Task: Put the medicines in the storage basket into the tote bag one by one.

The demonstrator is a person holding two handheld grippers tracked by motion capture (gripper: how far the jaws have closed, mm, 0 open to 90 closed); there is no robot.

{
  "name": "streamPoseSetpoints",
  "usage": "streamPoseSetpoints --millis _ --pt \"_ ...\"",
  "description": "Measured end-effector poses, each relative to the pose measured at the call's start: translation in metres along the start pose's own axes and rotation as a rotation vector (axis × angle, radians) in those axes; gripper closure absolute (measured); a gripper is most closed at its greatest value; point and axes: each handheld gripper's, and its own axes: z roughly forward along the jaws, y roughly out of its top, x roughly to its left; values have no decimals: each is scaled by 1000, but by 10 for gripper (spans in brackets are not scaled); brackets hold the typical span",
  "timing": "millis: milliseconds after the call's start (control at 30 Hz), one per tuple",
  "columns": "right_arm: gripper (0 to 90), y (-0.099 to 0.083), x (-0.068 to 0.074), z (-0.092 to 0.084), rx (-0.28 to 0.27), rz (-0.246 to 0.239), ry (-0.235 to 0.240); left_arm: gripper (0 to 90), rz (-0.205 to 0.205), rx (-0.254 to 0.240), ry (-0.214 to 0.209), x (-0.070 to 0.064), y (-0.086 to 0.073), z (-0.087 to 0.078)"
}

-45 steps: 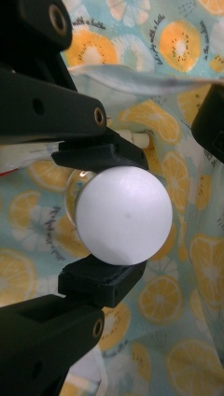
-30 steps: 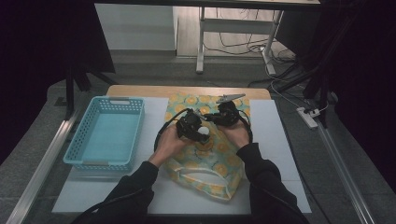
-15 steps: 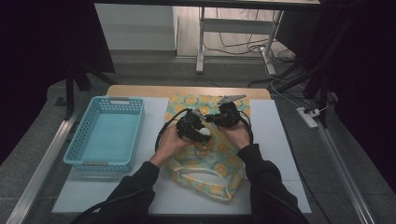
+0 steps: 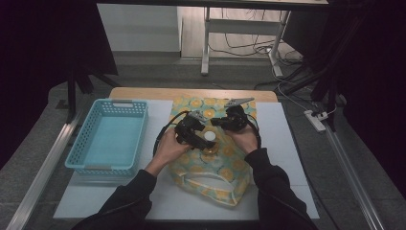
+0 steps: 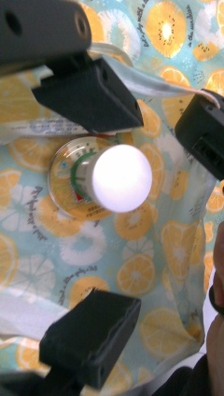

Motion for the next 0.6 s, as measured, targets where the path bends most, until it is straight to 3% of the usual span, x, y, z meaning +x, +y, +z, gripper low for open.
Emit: streamPoseSetpoints --millis 200,467,600 --pt "900 1 1 -1 0 1 6 41 -5 -27 -46 -7 -8 -7" --pt "900 2 3 -2 0 -3 9 30 4 -55 -56 -17 -22 -16" --pt "900 1 4 -3 1 -3 11 9 5 -39 -33 -23 -30 -18"
